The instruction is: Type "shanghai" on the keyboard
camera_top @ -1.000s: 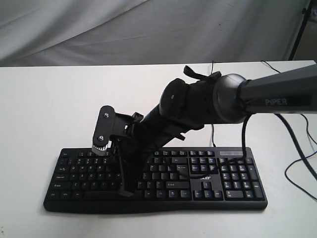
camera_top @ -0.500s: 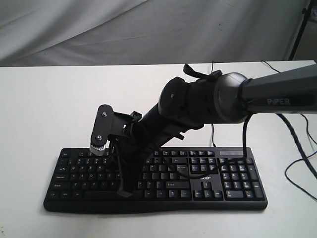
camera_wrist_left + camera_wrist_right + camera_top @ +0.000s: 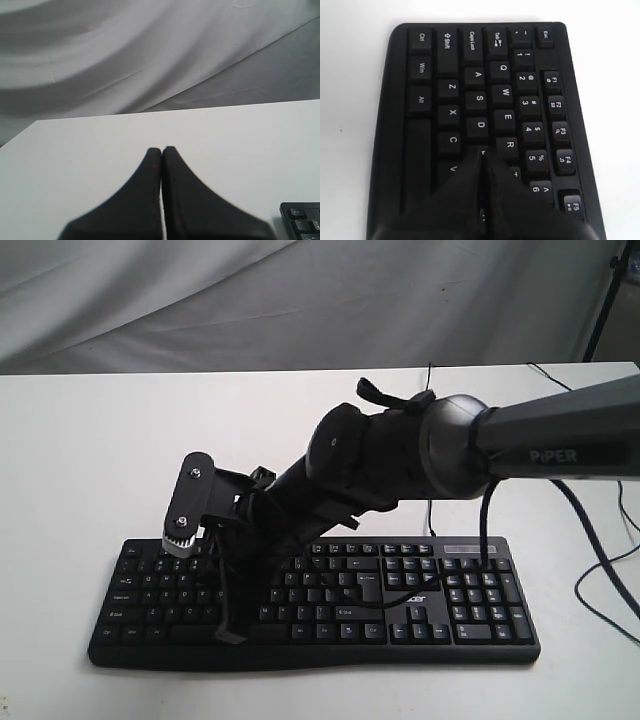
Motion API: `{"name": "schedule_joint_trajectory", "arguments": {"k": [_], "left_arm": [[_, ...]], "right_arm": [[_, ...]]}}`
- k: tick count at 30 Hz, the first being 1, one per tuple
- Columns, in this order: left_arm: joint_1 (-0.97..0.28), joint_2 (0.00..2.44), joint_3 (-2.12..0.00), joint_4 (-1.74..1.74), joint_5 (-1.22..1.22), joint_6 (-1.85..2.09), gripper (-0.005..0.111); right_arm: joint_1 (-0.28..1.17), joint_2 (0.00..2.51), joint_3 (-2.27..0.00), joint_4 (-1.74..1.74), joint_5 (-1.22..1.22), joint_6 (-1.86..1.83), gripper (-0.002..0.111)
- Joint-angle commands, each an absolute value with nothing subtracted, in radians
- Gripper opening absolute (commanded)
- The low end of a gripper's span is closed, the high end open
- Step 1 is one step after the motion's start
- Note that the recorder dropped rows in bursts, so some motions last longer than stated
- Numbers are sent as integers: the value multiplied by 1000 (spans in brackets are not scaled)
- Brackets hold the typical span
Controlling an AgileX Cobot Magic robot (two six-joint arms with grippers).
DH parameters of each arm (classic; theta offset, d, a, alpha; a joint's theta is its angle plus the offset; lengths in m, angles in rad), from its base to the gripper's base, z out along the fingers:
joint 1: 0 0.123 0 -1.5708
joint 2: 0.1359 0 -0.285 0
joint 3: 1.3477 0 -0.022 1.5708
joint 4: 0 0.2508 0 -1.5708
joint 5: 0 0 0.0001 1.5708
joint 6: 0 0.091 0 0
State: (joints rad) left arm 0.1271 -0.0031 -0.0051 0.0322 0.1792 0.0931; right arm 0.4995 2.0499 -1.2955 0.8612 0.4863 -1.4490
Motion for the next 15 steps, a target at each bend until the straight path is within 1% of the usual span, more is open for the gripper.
{"name": "schedule_joint_trajectory", "arguments": {"k": [1,7,15], "left_arm": [[123,0,0,32,174,90,1],[123,0,0,32,174,90,1],[123,0,0,32,174,90,1]], "right_arm": [[510,2044,-1294,874,462,-1439,0],[537,2046,-1306,872,437,-1418,0],[568,2122,-1423,857,472,-1352,0]]}}
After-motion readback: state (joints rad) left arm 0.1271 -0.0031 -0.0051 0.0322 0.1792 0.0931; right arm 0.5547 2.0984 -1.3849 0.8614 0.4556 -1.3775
